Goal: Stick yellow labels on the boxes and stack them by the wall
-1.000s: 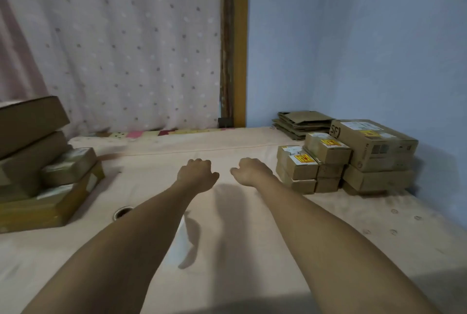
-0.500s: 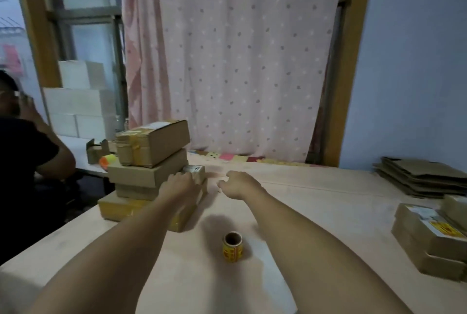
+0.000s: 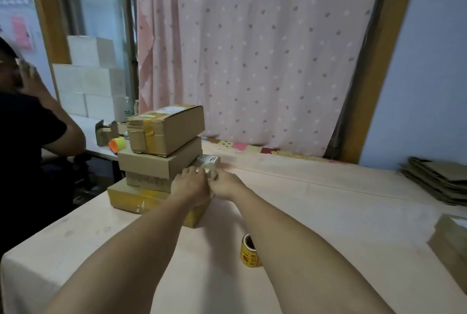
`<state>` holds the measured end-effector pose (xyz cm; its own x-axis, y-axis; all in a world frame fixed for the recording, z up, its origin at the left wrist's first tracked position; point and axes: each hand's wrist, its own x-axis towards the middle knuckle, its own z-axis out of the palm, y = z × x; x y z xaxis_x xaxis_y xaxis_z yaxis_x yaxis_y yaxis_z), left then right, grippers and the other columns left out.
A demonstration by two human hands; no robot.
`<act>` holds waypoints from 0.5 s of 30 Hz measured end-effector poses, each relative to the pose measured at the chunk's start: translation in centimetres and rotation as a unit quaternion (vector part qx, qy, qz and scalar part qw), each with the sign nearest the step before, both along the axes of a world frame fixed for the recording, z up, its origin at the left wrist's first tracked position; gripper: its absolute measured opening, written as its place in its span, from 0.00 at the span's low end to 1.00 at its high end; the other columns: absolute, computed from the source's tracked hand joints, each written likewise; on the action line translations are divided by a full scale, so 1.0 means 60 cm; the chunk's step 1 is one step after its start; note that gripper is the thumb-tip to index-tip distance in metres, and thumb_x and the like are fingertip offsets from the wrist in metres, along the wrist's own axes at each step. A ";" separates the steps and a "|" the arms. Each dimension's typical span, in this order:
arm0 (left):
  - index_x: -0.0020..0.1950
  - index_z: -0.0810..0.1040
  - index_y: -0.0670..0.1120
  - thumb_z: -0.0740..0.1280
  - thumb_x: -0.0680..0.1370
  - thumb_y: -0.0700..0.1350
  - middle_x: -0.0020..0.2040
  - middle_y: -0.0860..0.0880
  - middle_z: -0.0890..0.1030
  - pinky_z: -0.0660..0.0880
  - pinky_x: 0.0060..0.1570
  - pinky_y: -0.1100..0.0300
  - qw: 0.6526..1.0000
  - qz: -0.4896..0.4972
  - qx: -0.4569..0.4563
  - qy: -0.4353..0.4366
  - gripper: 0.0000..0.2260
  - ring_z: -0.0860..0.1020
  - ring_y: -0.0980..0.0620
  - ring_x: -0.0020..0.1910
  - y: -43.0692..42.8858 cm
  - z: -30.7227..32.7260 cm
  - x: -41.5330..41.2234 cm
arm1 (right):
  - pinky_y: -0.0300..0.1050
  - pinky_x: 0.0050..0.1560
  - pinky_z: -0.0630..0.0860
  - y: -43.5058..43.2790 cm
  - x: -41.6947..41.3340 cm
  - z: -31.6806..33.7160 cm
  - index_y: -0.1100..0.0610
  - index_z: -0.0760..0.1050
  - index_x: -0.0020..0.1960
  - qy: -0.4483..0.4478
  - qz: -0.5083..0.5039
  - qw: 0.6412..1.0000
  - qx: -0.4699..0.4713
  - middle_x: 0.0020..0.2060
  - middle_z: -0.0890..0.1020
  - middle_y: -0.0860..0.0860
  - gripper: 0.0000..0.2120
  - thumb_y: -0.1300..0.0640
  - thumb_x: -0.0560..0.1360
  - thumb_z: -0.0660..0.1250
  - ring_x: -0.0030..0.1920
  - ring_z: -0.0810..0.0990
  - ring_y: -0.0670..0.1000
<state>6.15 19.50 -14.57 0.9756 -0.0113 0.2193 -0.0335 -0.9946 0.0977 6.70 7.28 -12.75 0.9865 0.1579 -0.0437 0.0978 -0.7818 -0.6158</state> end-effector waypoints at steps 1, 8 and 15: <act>0.71 0.68 0.46 0.58 0.80 0.51 0.69 0.43 0.71 0.68 0.63 0.49 1.000 0.000 -0.007 0.002 0.20 0.70 0.42 0.70 0.002 -0.006 0.005 | 0.50 0.66 0.72 0.004 0.006 -0.003 0.49 0.71 0.69 0.015 -0.012 0.999 0.042 0.68 0.78 0.56 0.19 0.45 0.80 0.61 0.67 0.76 0.60; 0.67 0.69 0.44 0.61 0.80 0.53 0.67 0.42 0.72 0.70 0.60 0.48 0.998 -0.018 -0.058 -0.008 0.19 0.69 0.41 0.67 0.014 -0.027 0.028 | 0.50 0.68 0.72 0.015 0.029 -0.043 0.54 0.70 0.72 0.086 -0.086 0.958 0.261 0.65 0.77 0.51 0.22 0.49 0.81 0.63 0.66 0.76 0.56; 0.69 0.67 0.47 0.64 0.79 0.53 0.64 0.41 0.65 0.70 0.59 0.52 0.997 0.028 -0.068 -0.012 0.20 0.65 0.40 0.65 0.007 -0.046 0.038 | 0.48 0.63 0.75 0.018 0.050 -0.054 0.53 0.70 0.72 0.092 -0.094 0.948 0.291 0.66 0.79 0.53 0.22 0.47 0.81 0.64 0.62 0.78 0.55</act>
<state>8.46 19.93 -17.32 0.9682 0.0745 0.2389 0.0175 -0.9725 0.2322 9.68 8.37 -16.02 0.9838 0.0296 -0.1769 -0.1603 -0.2976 -0.9411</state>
